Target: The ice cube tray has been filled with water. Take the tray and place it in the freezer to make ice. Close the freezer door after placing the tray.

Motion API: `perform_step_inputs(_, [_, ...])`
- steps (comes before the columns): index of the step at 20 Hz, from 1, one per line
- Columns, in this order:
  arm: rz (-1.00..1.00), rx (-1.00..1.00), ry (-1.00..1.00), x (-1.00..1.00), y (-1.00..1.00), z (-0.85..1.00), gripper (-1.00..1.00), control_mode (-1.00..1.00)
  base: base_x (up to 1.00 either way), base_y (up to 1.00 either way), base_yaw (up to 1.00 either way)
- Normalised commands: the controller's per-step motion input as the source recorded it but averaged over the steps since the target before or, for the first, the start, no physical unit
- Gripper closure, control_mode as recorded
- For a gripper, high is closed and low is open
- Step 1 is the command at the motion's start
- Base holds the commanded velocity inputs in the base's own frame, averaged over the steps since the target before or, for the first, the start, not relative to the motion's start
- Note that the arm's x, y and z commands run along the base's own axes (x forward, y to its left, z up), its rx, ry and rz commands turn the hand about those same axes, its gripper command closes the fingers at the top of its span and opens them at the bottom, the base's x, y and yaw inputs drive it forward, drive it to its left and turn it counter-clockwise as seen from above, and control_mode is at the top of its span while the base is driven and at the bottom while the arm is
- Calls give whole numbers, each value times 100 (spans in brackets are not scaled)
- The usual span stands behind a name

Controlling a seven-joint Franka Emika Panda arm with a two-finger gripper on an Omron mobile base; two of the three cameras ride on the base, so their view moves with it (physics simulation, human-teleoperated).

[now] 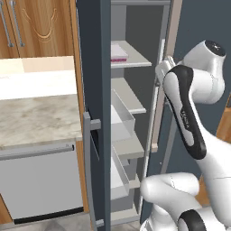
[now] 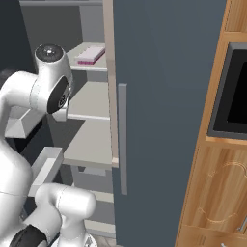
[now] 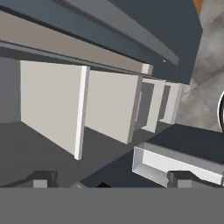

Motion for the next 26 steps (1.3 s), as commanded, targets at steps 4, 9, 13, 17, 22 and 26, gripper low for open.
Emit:
perform_step_inputs(4, [0,0,1,-57,-3,11,-100,-100,0,0,0])
perform_step_inputs(9, [0,0,-7,-55,0,0,-100,-100,0,0,0])
perform_step_inputs(13, [0,0,-17,-43,0,0,-100,-100,0,0,0])
perform_step_inputs(17, [0,0,-9,-15,-4,0,-100,-100,0,0,0])
perform_step_inputs(22, [0,0,-5,-32,-5,0,-100,-100,0,0,0])
perform_step_inputs(26, [0,0,0,-22,-3,0,-100,100,-8,-1,0])
